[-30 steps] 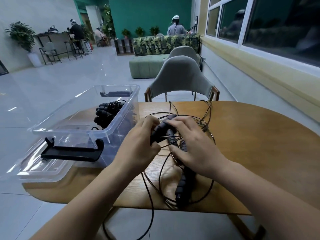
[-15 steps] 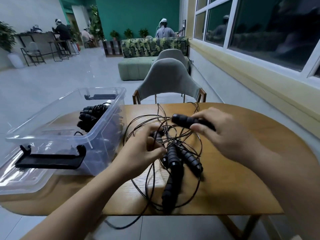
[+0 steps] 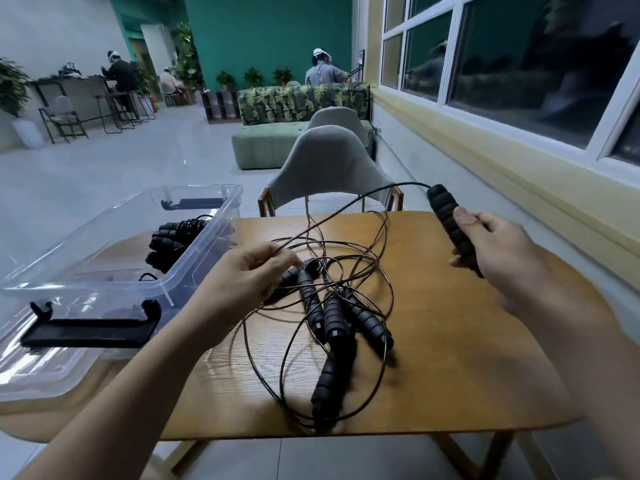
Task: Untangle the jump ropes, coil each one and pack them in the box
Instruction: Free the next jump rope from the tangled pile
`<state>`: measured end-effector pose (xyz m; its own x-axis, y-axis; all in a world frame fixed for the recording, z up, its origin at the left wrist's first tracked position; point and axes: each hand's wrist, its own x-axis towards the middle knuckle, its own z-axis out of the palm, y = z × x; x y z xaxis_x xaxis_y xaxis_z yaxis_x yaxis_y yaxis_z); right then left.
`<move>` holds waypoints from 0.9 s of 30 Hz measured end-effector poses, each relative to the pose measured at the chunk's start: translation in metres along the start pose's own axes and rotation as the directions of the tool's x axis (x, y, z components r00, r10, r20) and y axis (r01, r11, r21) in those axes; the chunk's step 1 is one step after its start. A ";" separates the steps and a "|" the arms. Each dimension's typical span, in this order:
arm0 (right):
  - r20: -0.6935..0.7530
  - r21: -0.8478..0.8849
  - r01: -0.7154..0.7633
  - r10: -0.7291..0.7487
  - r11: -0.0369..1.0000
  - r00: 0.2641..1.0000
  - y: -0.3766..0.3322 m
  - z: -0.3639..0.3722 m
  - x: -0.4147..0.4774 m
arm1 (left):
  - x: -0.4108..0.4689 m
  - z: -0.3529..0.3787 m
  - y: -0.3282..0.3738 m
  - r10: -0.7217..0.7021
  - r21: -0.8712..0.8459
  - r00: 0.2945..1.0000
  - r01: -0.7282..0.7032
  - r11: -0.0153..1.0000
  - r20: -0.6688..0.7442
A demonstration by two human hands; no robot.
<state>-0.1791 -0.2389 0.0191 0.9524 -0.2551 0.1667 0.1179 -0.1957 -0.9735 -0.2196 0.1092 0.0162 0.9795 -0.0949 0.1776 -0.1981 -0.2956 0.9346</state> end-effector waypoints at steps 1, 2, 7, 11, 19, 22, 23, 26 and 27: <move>0.021 0.035 -0.013 0.012 0.999 1.000 -0.001 0.004 -0.003 | 0.002 0.001 0.004 0.027 -0.017 1.000 -0.028 0.999 -0.012; 0.044 0.069 -0.024 0.021 0.997 0.999 -0.001 0.008 -0.006 | 0.004 0.003 0.008 0.050 -0.024 0.998 -0.051 0.998 -0.027; 0.263 0.170 -0.058 0.012 0.984 0.965 -0.003 0.034 -0.027 | 0.024 0.025 0.025 0.043 -0.171 0.995 -0.057 0.984 -0.087; 0.440 0.155 -0.137 0.056 0.978 0.896 0.001 0.059 -0.044 | 0.043 0.053 0.036 -0.063 -0.331 0.997 0.045 0.942 -0.042; 0.474 0.159 -0.154 0.062 0.975 0.879 0.014 0.111 -0.073 | 0.059 0.088 0.032 -0.167 -0.479 0.985 0.167 0.862 0.043; 0.439 0.180 -0.148 0.055 0.972 0.897 0.014 0.120 -0.073 | 0.063 0.088 0.029 -0.212 -0.493 0.977 0.183 0.850 -0.002; 0.434 0.195 -0.157 0.059 0.968 0.899 0.013 0.122 -0.072 | 0.066 0.087 0.027 -0.221 -0.494 0.975 0.190 0.848 -0.005; 0.441 0.249 -0.213 0.086 0.945 0.893 0.010 0.125 -0.069 | 0.071 0.087 0.022 -0.226 -0.512 0.974 0.210 0.833 0.032; 0.449 0.260 -0.232 0.095 0.937 0.888 0.009 0.126 -0.068 | 0.072 0.087 0.019 -0.219 -0.506 0.975 0.207 0.837 0.036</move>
<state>-0.2072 -0.1043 -0.0205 0.9835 0.1804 -0.0148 -0.0373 0.1218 -0.9918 -0.1563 0.0139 0.0201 0.9972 -0.0617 -0.0430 0.0552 0.2136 0.9754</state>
